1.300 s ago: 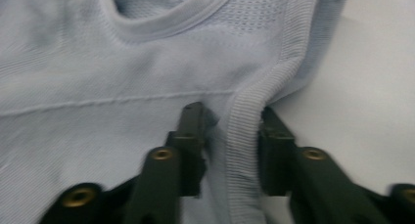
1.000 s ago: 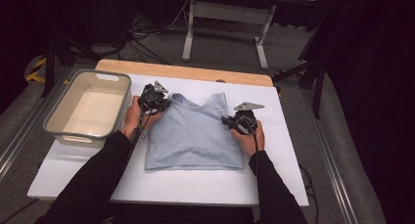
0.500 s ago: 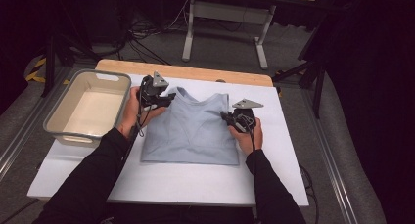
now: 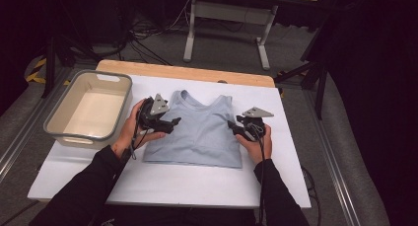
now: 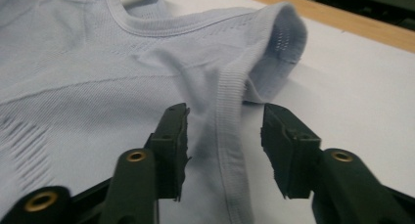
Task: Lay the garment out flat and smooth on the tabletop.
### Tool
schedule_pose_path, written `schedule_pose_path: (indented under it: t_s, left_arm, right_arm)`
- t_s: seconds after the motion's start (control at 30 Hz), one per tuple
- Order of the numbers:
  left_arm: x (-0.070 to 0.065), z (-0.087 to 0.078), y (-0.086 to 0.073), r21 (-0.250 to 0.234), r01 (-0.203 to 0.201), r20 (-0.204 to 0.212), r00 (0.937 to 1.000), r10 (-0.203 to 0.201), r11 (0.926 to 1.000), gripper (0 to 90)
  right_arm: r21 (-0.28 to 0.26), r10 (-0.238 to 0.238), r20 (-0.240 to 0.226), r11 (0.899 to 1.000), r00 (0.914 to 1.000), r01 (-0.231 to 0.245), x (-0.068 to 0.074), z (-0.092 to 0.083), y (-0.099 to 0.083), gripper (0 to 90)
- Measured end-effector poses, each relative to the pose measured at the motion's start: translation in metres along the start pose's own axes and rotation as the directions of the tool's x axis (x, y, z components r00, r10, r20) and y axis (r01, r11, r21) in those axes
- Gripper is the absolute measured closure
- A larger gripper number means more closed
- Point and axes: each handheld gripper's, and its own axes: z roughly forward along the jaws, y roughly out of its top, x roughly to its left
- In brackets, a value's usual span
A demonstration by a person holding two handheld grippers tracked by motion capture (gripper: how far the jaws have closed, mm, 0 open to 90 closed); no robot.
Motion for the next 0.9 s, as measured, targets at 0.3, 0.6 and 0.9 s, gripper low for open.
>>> schedule_pose_path:
  t_s: [0.3, 0.6, 0.9]
  left_arm:
    - [-0.027, -0.019, -0.029, 0.001, -0.068, 0.072, 0.9951, 0.068, 0.9977, 19.7]
    - [-0.049, -0.036, -0.065, 0.065, -0.074, 0.176, 0.9824, 0.062, 0.9951, 18.2]
    - [-0.047, -0.033, -0.079, 0.150, -0.025, 0.238, 0.9711, -0.011, 0.9884, 53.4]
  right_arm:
    - [-0.004, 0.027, 0.016, 1.000, 0.9995, -0.027, -0.014, -0.018, -0.014, 58.2]
    - [0.085, -0.006, -0.074, 0.996, 0.9972, 0.012, -0.012, -0.009, -0.025, 62.4]
    - [0.120, -0.036, -0.058, 0.992, 0.9977, 0.043, -0.011, -0.004, -0.027, 72.1]
